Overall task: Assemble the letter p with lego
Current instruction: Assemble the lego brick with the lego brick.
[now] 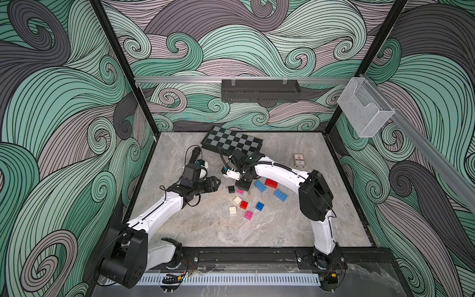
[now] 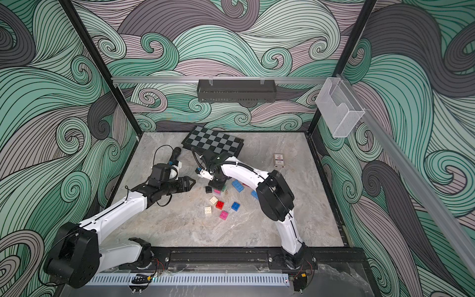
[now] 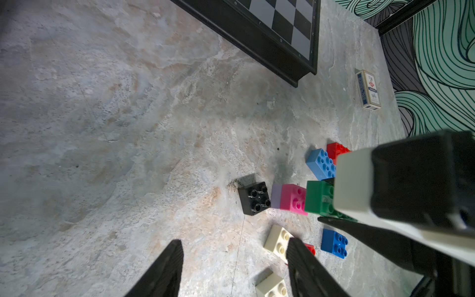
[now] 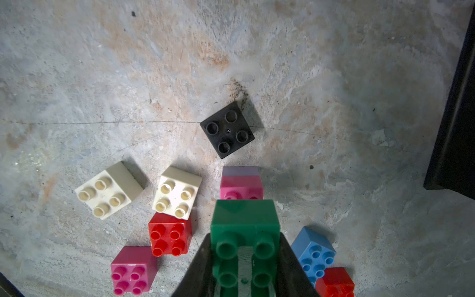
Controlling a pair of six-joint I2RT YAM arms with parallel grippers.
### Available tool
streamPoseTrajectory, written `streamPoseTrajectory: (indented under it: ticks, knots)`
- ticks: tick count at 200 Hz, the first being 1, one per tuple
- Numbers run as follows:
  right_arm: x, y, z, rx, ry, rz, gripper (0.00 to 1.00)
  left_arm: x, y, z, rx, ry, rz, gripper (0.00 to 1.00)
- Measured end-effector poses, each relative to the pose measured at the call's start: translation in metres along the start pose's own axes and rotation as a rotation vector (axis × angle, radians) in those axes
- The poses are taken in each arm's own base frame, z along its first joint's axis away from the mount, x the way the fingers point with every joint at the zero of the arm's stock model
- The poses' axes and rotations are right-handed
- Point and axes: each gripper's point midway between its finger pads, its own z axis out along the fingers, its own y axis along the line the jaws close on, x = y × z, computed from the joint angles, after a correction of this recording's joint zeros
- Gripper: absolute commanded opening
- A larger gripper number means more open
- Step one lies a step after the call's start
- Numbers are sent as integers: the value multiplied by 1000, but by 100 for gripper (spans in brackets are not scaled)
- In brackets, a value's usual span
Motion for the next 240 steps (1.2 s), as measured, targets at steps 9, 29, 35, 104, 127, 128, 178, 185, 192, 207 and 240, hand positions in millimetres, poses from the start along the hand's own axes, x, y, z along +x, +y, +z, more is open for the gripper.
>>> streamPoseTrajectory:
  ticks: [9,29,35,104,127,128,178,185,192,207,240]
  knots:
    - [1,0,1,-1,3,0,7,0,1,0,-4,0,4,65]
    - [3,1,2,-3,9,3,7,3,4,4,-15,12,10,65]
    - [4,1,3,-4,11,3,7,4,5,4,-18,17,12,65]
    - [8,3,7,-9,22,3,7,6,7,7,-24,28,21,65]
    - [11,4,11,-13,33,4,7,6,7,7,-23,28,21,65]
    - [11,4,11,-13,33,4,7,6,7,7,-23,28,22,65]
    - [11,4,18,-12,38,6,7,6,7,7,-23,28,25,65]
    - [10,4,18,-11,37,6,7,6,6,7,-23,28,26,65]
    - [10,3,18,-11,36,6,7,6,6,7,-23,28,26,65]
    - [10,3,19,-9,36,6,7,6,6,7,-23,28,26,65]
    - [10,2,19,-3,35,6,7,6,6,7,-22,28,26,65]
